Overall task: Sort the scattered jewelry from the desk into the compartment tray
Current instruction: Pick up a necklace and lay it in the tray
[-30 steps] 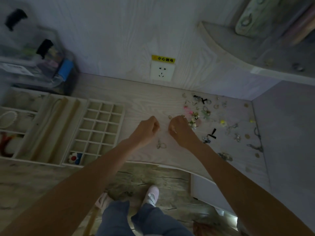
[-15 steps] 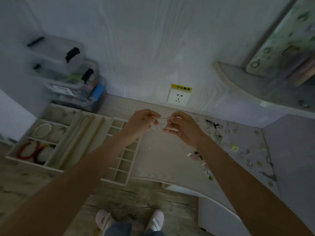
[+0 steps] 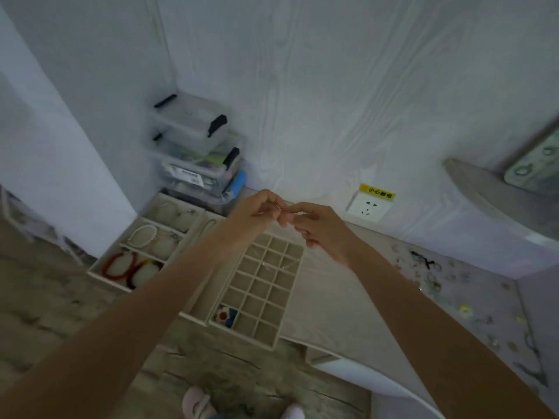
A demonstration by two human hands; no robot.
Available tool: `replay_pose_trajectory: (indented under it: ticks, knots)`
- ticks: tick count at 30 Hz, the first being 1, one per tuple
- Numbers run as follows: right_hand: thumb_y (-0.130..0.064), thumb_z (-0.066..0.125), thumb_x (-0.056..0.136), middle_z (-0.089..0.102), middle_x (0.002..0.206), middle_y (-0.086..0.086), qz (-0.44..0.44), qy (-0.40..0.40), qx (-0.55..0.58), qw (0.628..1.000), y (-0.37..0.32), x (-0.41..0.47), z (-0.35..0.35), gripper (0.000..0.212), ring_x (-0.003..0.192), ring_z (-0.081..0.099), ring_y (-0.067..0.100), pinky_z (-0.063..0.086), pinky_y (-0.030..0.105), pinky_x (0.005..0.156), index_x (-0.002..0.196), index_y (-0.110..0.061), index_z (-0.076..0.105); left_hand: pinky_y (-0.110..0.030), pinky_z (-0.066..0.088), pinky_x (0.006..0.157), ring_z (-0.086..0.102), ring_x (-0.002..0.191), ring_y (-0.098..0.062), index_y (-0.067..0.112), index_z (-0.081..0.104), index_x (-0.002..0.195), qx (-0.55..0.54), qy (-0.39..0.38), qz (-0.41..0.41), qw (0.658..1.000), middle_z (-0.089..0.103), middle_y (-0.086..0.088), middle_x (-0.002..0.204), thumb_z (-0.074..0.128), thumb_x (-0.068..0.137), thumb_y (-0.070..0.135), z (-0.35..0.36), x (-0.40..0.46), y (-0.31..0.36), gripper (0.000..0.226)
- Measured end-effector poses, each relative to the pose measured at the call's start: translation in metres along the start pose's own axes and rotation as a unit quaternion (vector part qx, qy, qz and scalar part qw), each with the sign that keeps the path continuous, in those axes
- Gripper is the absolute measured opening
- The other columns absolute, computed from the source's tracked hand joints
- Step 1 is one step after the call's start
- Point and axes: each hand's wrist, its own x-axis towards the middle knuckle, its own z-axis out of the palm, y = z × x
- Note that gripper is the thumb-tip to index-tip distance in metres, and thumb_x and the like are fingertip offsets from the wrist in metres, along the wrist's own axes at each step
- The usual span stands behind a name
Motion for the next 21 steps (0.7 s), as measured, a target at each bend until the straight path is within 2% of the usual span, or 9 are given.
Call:
replay_pose_trajectory:
  ticks: [4,6,8,10,13,16,18,21]
  knots:
    - [-0.017,0.061,0.09,0.036,0.047,-0.011,-0.013,-0.022,-0.027,0.999,-0.013,0.014,0.024,0.011,0.041,0.031,0.003,0.03,0.018,0.044,0.09,-0.006,0.065,-0.014,0.046,0.072,0.061,0.068,0.003,0.015,0.047,0.094,-0.008,0.004,-0.046,0.999,0.064,0.0,0.075,0.045,0.093,-0.004,-0.031,-0.008,-0.003,0.02]
    - [-0.017,0.061,0.09,0.039,0.045,-0.013,-0.006,-0.036,-0.026,0.999,-0.019,0.02,0.04,0.01,0.041,0.031,0.003,0.031,0.018,0.045,0.086,-0.008,0.063,-0.007,0.043,0.061,0.058,0.059,0.008,0.01,0.046,0.098,-0.014,0.002,-0.06,0.998,0.061,-0.002,0.075,0.045,0.093,-0.005,-0.047,-0.014,-0.003,0.016]
    - [-0.016,0.059,0.091,0.044,0.044,-0.013,0.004,-0.055,-0.022,0.998,-0.024,0.027,0.056,0.009,0.042,0.028,0.005,0.03,0.018,0.046,0.085,-0.01,0.061,-0.006,0.043,0.059,0.058,0.058,0.008,0.009,0.045,0.098,-0.013,-0.009,-0.068,0.998,0.063,0.0,0.069,0.045,0.093,-0.006,-0.063,-0.019,-0.007,0.017]
    - [-0.018,0.058,0.092,0.041,0.049,-0.009,0.011,-0.074,-0.022,0.997,-0.027,0.034,0.071,0.013,0.043,0.027,0.005,0.029,0.018,0.046,0.089,-0.006,0.063,-0.009,0.044,0.064,0.06,0.064,0.005,0.017,0.045,0.094,0.007,-0.025,-0.078,0.997,0.065,0.006,0.066,0.044,0.093,-0.005,-0.08,-0.024,-0.01,0.022]
    - [-0.018,0.057,0.093,0.03,0.056,-0.001,0.007,-0.1,-0.031,0.994,-0.032,0.046,0.091,0.015,0.045,0.027,0.007,0.029,0.018,0.046,0.088,-0.006,0.065,-0.012,0.043,0.066,0.058,0.064,0.005,0.02,0.045,0.092,0.035,-0.03,-0.099,0.994,0.063,0.0,0.075,0.046,0.093,-0.003,-0.103,-0.03,-0.014,0.023]
    - [-0.014,0.057,0.093,0.036,0.057,-0.001,0.009,-0.1,-0.014,0.995,-0.035,0.057,0.107,0.01,0.043,0.034,0.004,0.035,0.016,0.046,0.088,-0.005,0.06,-0.01,0.039,0.052,0.052,0.051,0.007,0.016,0.049,0.1,0.028,0.006,-0.13,0.991,0.06,-0.001,0.08,0.05,0.091,-0.001,-0.116,-0.036,-0.014,0.019]
    - [-0.014,0.056,0.093,0.046,0.06,-0.001,0.019,-0.1,0.03,0.994,-0.037,0.066,0.12,0.012,0.045,0.042,0.004,0.041,0.016,0.049,0.082,-0.011,0.055,-0.015,0.039,0.055,0.053,0.061,0.0,0.018,0.054,0.102,-0.01,-0.001,-0.167,0.986,0.06,0.0,0.086,0.057,0.085,0.003,-0.124,-0.039,-0.018,0.023]
    - [-0.014,0.053,0.095,0.059,0.067,0.002,0.039,-0.091,0.08,0.992,-0.041,0.076,0.138,0.017,0.052,0.058,0.008,0.054,0.025,0.059,0.078,-0.013,0.054,-0.031,0.044,0.085,0.059,0.098,-0.017,0.016,0.061,0.108,-0.023,-0.062,-0.213,0.975,0.065,-0.005,0.104,0.063,0.068,0.017,-0.132,-0.042,-0.028,0.04]
